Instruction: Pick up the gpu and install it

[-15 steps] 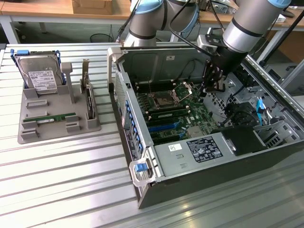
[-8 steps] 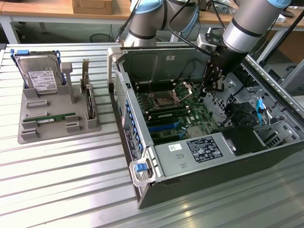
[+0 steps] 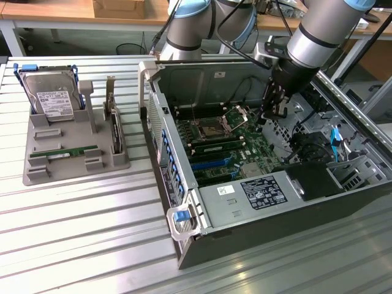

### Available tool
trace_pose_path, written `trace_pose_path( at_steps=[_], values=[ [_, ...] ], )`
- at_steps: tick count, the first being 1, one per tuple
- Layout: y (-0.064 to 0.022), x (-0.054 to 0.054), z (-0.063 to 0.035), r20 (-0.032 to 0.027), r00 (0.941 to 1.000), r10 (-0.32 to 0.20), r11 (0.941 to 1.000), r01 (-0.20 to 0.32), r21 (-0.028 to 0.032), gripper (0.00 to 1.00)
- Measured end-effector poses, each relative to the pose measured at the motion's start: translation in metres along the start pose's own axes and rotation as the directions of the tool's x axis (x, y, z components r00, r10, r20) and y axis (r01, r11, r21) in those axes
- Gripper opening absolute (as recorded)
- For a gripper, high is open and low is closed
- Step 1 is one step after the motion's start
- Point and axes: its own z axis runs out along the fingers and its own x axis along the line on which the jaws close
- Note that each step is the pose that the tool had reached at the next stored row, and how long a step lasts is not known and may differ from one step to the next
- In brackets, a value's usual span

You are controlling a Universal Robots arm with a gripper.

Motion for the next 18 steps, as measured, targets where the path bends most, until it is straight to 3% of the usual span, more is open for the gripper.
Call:
trace_pose_path(
  at_steps=[11,14,18],
  values=[
    [0.0000,0.0000,0.0000,0.0085,0.9952,0.097,0.9952,-0.097,0.0037,0.11],
    [0.0000,0.0000,0.0000,0.0113,0.9916,0.129,0.9917,-0.129,0.0047,0.11],
    [0.0000,0.0000,0.0000,0.0165,0.9827,0.185,0.9828,-0.185,0.0063,0.11]
  ],
)
